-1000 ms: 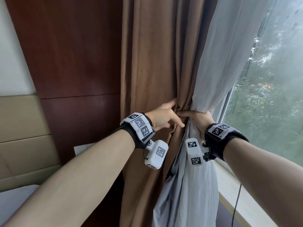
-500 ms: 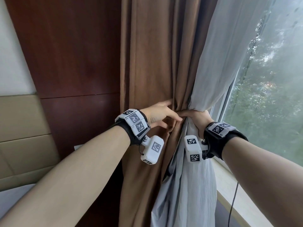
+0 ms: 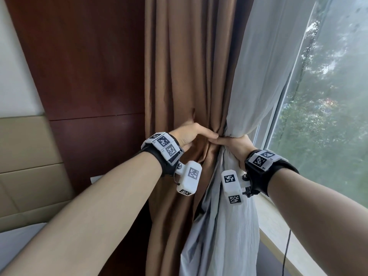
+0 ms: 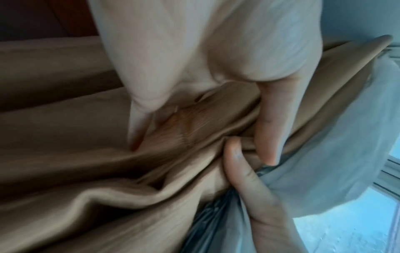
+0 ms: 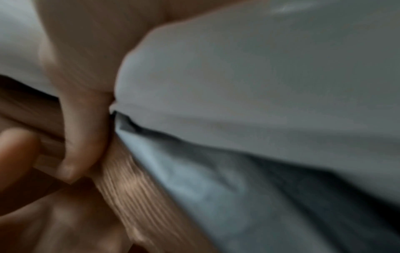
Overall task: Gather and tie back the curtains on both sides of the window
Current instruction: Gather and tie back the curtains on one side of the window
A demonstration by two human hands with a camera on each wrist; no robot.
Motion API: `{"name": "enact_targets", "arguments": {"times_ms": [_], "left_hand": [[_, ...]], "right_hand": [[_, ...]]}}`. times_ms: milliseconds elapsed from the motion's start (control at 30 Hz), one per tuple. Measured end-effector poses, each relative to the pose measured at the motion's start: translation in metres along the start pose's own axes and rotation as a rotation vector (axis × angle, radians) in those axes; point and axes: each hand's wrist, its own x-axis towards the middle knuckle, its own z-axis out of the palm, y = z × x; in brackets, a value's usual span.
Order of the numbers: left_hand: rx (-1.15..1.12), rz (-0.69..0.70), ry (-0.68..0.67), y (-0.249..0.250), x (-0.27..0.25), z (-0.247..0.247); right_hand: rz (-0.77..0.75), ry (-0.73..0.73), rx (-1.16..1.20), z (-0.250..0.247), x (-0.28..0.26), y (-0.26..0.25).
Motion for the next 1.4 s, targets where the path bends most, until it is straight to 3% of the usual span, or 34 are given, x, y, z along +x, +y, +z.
{"name": "enact_targets", "arguments": {"times_ms": [133, 267, 500, 667, 833, 933, 1200, 1300, 1400], "left_hand": [[0.059, 0.034, 0.064, 0.002, -0.008, 0.009], [0.178, 0.015, 0.015, 0.003, -0.006, 0.017], [0.196, -0.037, 0.002, -0.006, -0.010, 0.018], [0.246, -0.026, -0.012, -0.009, -0.008, 0.017], [0.546, 0.072, 0.065, -0.003, -0.002, 0.011], [0.740, 0.163, 0.218, 0.003, -0.002, 0.012], [0.621, 0.364, 0.389, -0.012, -0.011, 0.028], [0.614, 0.351, 0.325, -0.013, -0.014, 0.027], [0.820, 0.333, 0.173, -0.004, -0.019, 0.027]], "right_hand": [[-0.029, 0.061, -0.012, -0.008, 0.001, 0.000], [-0.049, 0.109, -0.037, -0.013, 0.005, 0.002], [-0.006, -0.064, -0.034, -0.008, 0.007, 0.001], [0.028, -0.093, -0.003, -0.011, 0.005, -0.003], [0.032, -0.073, 0.020, -0.009, 0.005, -0.001], [0.023, -0.047, 0.014, -0.007, 0.004, 0.000], [0.019, 0.079, 0.002, -0.005, 0.000, -0.003], [0.007, 0.021, 0.009, -0.006, -0.006, -0.006], [-0.018, -0.024, -0.009, -0.003, -0.014, -0.011]]}}
